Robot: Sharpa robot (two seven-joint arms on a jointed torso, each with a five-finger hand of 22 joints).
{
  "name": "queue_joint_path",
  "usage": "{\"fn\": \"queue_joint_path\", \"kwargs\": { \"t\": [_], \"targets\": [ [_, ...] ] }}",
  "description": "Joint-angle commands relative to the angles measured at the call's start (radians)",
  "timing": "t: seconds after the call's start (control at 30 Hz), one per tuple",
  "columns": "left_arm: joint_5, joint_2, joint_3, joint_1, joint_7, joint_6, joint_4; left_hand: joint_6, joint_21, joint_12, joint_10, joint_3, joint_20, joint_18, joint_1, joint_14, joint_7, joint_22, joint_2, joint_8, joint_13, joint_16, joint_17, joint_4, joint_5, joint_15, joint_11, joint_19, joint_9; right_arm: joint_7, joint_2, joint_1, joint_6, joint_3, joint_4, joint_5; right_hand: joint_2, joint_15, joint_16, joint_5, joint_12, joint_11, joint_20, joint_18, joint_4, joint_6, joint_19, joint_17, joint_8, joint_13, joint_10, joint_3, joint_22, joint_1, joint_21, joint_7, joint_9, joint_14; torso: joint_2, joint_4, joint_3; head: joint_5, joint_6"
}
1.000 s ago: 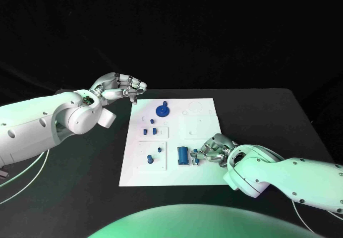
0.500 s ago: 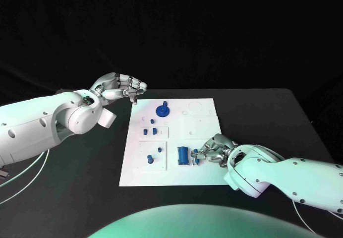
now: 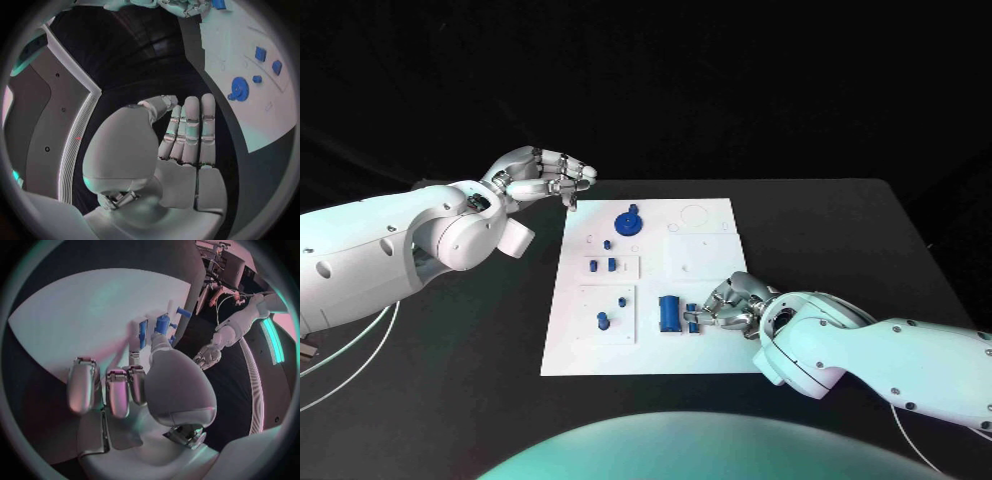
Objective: Assemble the parts on the task board
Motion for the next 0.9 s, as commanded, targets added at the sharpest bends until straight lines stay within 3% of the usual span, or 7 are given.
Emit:
{"fn": "queue_joint_path", "kwargs": {
  "t": [0.03,0.13,0.37,0.57,0.67,0.9],
  "targets": [
    [-0.002,0.001,0.001,0.001,0.004,0.013,0.002,-0.005,0.007,0.005,-0.006,0.006,0.003,0.015,-0.004,-0.006,-0.001,0.002,0.004,0.004,-0.002,0.006,-0.001,-0.002,0.003,-0.001,-0.002,-0.006,-0.001,0.002,0.0,-0.001,0.033,0.0,0.001,-0.023,-0.013,-0.008,0.004,0.001,-0.004,-0.003,0.001,-0.007,0.002,-0.001,-0.009,0.263,0.007,0.152,0.06,-0.009,0.112,-0.009,-0.006,-0.003,0.004,0.104,0.0,-0.0001,0.0004,0.0,0.0],
    [-0.002,0.001,0.001,0.001,0.004,0.013,0.002,-0.005,0.007,0.005,-0.006,0.006,0.003,0.015,-0.004,-0.006,-0.001,0.002,0.004,0.004,-0.002,0.006,-0.001,-0.002,0.003,-0.001,-0.002,-0.006,-0.001,0.001,0.0,-0.001,0.031,0.0,0.0,-0.027,-0.022,-0.008,0.004,0.001,-0.004,-0.002,0.001,-0.007,0.002,-0.001,-0.009,0.263,0.008,0.153,0.06,-0.013,0.112,-0.014,-0.007,-0.002,0.009,0.104,0.0,-0.0001,0.0005,0.0,0.0],
    [-0.002,0.0,0.001,0.001,0.004,0.013,0.002,-0.005,0.007,0.005,-0.006,0.006,0.003,0.015,-0.004,-0.006,-0.001,0.002,0.004,0.004,-0.002,0.006,-0.001,-0.002,0.003,-0.001,-0.002,-0.006,-0.001,0.012,-0.015,-0.001,0.018,0.0,0.008,-0.055,-0.021,-0.007,0.004,0.002,-0.005,-0.003,0.001,-0.007,0.002,-0.001,-0.009,0.263,0.008,0.153,0.061,-0.012,0.112,-0.016,-0.007,-0.002,0.011,0.104,0.0,0.0,0.0007,0.0,0.0],
    [-0.002,0.0,0.001,0.001,0.005,0.013,0.002,-0.005,0.007,0.005,-0.006,0.006,0.003,0.015,-0.004,-0.006,-0.001,0.002,0.004,0.004,-0.002,0.006,-0.001,-0.002,0.003,-0.001,-0.002,-0.006,-0.001,0.031,-0.024,-0.001,0.048,0.0,0.011,-0.069,-0.008,-0.009,0.004,0.004,-0.007,-0.005,0.001,-0.008,0.0,-0.005,-0.008,0.263,0.006,0.153,0.06,0.002,0.114,0.005,-0.006,-0.005,0.02,0.104,0.0,-0.001,0.0003,0.0,0.0],
    [-0.002,0.001,0.001,0.001,0.005,0.014,0.002,-0.005,0.007,0.005,-0.006,0.006,0.003,0.015,-0.004,-0.006,-0.001,0.002,0.004,0.004,-0.002,0.006,-0.001,-0.002,0.003,-0.001,-0.002,-0.006,-0.001,0.034,-0.021,-0.002,0.059,0.0,0.008,-0.077,-0.028,-0.009,0.004,0.002,-0.008,-0.004,0.0,-0.008,0.001,-0.006,-0.007,0.263,0.005,0.154,0.06,-0.002,0.115,0.017,-0.006,-0.004,0.026,0.104,0.0,-0.0009,0.0004,0.0,0.0],
    [-0.002,0.002,0.001,0.001,0.005,0.015,0.001,-0.005,0.007,0.005,-0.006,0.006,0.003,0.015,-0.004,-0.006,-0.001,0.002,0.004,0.004,-0.002,0.006,-0.001,-0.002,0.003,-0.001,-0.002,-0.006,-0.001,0.029,-0.005,-0.004,0.064,0.0,-0.008,-0.112,-0.021,-0.009,0.004,0.004,-0.006,-0.005,0.0,-0.008,0.001,-0.004,-0.007,0.263,0.004,0.156,0.061,0.003,0.116,0.023,-0.006,-0.005,0.029,0.104,0.0,0.0014,0.0008,-0.001,0.0]
  ]
}}
